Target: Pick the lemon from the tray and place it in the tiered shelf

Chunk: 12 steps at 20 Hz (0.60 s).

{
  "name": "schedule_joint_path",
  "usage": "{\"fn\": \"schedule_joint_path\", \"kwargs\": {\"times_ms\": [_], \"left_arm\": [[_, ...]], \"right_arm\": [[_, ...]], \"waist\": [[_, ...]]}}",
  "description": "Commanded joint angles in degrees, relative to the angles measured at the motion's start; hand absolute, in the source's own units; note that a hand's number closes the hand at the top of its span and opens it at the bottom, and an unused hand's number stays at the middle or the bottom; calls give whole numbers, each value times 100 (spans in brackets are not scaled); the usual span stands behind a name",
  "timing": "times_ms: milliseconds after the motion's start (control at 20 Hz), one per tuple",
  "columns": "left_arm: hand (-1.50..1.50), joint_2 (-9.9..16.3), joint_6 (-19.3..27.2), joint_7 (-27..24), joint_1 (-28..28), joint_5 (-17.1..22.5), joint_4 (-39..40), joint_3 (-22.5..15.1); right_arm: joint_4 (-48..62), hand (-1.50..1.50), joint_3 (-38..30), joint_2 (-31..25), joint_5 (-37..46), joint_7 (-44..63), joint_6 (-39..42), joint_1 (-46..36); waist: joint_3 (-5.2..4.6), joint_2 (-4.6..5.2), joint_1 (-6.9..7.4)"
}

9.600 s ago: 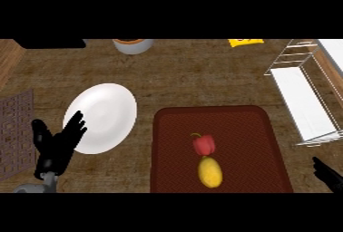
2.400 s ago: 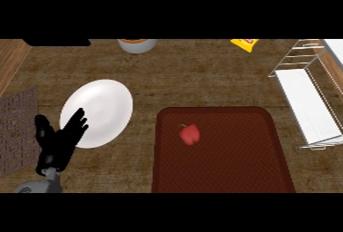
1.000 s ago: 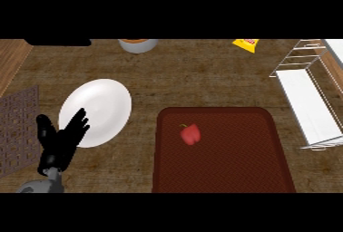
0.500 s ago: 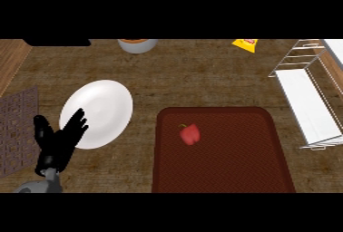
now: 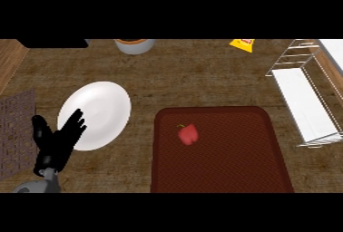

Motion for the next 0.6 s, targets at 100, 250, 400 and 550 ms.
{"fn": "schedule_joint_path", "kwargs": {"times_ms": [100,250,400,550], "left_arm": [[0,-109,186,86,-71,-135,102,-49],[0,-34,154,366,76,-63,-290,-60],[0,-75,-81,-149,317,-36,-120,-54],[0,-110,88,-59,82,-95,-54,-7]], "right_arm": [[-1985,-150,28,355,482,615,693,149],[-3258,-150,-43,743,422,409,1299,519],[-4074,-150,-81,968,60,198,1898,797],[-4926,-150,251,922,206,8,2899,624]], "waist": [[0,-26,-74],[8,-75,-112],[6,-29,-53],[1,-30,-63]]}}
